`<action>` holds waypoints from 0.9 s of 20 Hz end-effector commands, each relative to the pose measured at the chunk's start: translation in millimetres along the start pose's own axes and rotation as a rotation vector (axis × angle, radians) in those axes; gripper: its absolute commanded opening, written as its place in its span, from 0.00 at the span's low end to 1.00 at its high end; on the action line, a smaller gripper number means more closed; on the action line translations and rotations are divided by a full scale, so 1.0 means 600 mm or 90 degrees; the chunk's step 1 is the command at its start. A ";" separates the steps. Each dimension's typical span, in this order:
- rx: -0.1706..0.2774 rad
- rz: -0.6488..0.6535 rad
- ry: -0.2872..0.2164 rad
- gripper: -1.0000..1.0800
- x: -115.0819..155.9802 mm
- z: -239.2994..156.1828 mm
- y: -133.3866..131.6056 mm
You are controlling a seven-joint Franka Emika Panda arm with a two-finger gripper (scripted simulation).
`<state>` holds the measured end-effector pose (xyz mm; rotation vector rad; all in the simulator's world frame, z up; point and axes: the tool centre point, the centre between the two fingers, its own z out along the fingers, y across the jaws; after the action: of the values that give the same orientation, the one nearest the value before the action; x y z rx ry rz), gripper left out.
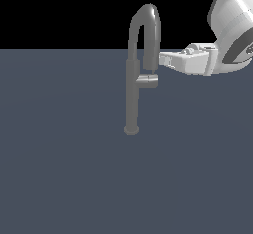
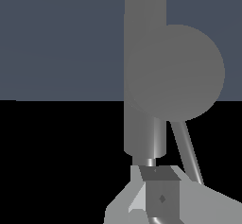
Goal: Turn on the faucet by rotating a designated handle.
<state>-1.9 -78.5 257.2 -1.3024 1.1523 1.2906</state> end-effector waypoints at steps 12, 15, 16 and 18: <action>-0.003 0.001 -0.002 0.00 0.013 0.000 0.059; -0.004 0.003 -0.003 0.00 0.022 0.000 0.078; -0.005 0.003 -0.004 0.00 0.025 0.000 0.084; -0.004 -0.008 0.000 0.00 0.012 0.000 0.071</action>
<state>-44.3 -83.5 249.8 -1.3119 1.1395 1.2872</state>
